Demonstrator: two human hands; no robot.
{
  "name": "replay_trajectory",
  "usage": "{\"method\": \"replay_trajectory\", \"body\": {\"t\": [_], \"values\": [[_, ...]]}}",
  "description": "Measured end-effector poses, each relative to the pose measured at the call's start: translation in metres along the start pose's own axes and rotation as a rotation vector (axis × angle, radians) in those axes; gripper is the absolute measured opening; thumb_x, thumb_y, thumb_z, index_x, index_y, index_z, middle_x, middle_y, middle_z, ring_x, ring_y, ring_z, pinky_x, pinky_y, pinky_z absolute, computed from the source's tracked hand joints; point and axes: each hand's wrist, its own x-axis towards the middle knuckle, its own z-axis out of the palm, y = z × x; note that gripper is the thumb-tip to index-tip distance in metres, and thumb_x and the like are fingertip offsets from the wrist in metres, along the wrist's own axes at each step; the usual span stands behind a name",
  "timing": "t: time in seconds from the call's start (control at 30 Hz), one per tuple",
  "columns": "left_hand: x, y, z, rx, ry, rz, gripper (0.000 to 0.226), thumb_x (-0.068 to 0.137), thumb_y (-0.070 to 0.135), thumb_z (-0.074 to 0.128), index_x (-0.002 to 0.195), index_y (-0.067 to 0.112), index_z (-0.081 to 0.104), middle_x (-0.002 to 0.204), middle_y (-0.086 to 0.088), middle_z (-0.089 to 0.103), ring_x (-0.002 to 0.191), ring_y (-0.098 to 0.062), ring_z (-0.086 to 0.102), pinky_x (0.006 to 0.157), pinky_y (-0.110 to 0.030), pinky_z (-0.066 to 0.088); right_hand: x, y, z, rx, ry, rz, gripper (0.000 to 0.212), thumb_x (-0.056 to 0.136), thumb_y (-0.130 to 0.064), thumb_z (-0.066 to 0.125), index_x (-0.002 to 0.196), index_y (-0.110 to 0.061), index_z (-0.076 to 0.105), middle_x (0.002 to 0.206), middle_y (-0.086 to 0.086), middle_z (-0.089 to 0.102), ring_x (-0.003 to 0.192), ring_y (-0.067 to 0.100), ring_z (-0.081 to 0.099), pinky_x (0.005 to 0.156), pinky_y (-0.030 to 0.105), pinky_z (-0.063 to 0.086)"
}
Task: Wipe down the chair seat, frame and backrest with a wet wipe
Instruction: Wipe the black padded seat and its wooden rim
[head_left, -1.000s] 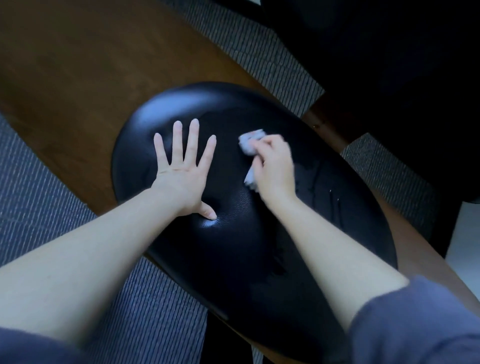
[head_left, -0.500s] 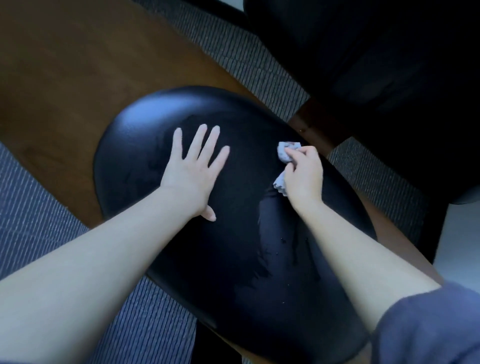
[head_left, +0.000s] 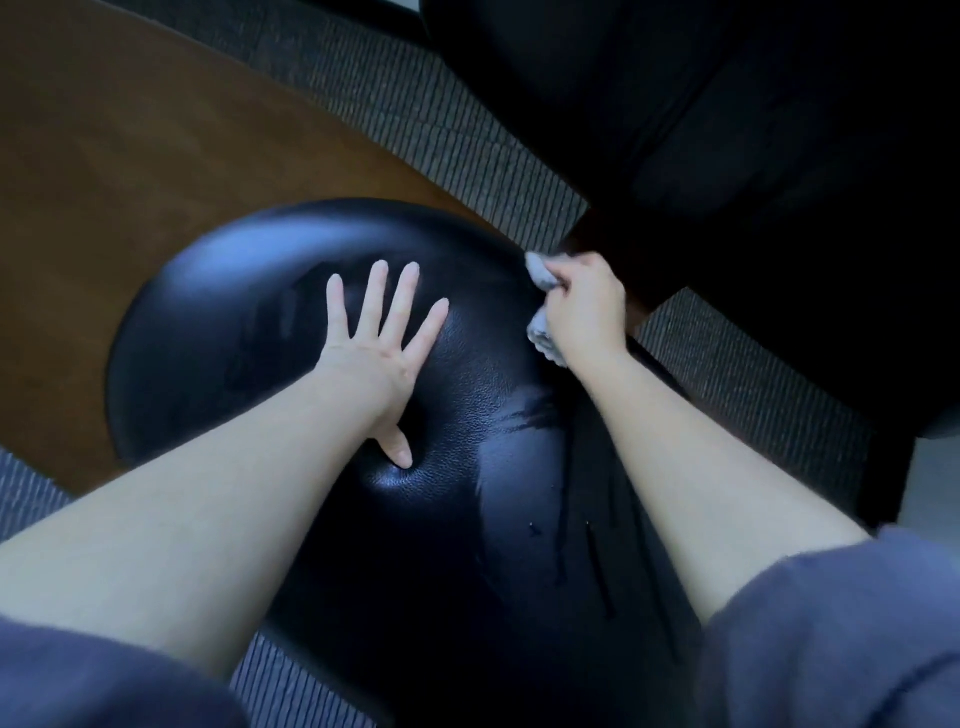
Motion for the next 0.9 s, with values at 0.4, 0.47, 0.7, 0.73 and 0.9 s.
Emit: {"method": "replay_trajectory", "body": {"t": [0.4, 0.47, 0.7, 0.73, 0.9], "values": [[0.004, 0.001, -0.003, -0.013, -0.096, -0.014, 0.161, 0.048, 0.078, 0.076, 0.117, 0.015, -0.056, 0.115, -0.024, -0.066, 0.108, -0.044, -0.057, 0.097, -0.073, -0.021, 0.009, 0.002, -0.005, 0.019, -0.074, 0.031, 0.041, 0.083, 0.006, 0.043, 0.108, -0.009, 0.072, 0.110, 0.002, 0.057, 0.102, 0.012, 0.052, 0.074, -0.001, 0.028], [0.004, 0.000, -0.004, -0.010, -0.093, -0.017, 0.161, 0.048, 0.078, 0.075, 0.118, 0.015, -0.055, 0.115, -0.025, -0.066, 0.109, -0.045, -0.056, 0.098, -0.074, -0.019, -0.014, 0.027, -0.028, -0.042, -0.045, 0.021, 0.042, 0.083, 0.009, 0.044, 0.108, -0.009, 0.072, 0.111, 0.004, 0.059, 0.100, 0.011, 0.052, 0.079, -0.005, 0.026], [0.003, 0.001, -0.005, -0.013, -0.100, -0.016, 0.160, 0.049, 0.078, 0.075, 0.115, 0.014, -0.056, 0.114, -0.025, -0.066, 0.107, -0.045, -0.057, 0.097, -0.074, -0.020, -0.038, 0.053, -0.040, -0.073, 0.054, 0.058, 0.041, 0.079, 0.011, 0.045, 0.103, -0.007, 0.073, 0.106, 0.008, 0.061, 0.101, 0.027, 0.059, 0.093, 0.021, 0.039], [0.003, 0.001, -0.004, -0.012, -0.091, -0.016, 0.161, 0.049, 0.078, 0.075, 0.116, 0.014, -0.056, 0.114, -0.025, -0.066, 0.107, -0.045, -0.057, 0.097, -0.074, -0.019, -0.045, 0.043, -0.031, -0.047, 0.056, -0.003, 0.040, 0.076, 0.011, 0.047, 0.101, -0.006, 0.073, 0.103, 0.009, 0.062, 0.098, 0.028, 0.059, 0.091, 0.020, 0.039], [0.002, 0.001, -0.003, -0.012, -0.068, -0.014, 0.161, 0.047, 0.080, 0.074, 0.117, 0.014, -0.055, 0.113, -0.024, -0.066, 0.111, -0.045, -0.054, 0.099, -0.074, -0.018, -0.108, 0.039, -0.024, 0.015, -0.172, -0.318, 0.031, 0.087, -0.010, 0.046, 0.101, -0.016, 0.073, 0.098, -0.014, 0.058, 0.093, 0.005, 0.043, 0.087, 0.011, 0.034]]}}
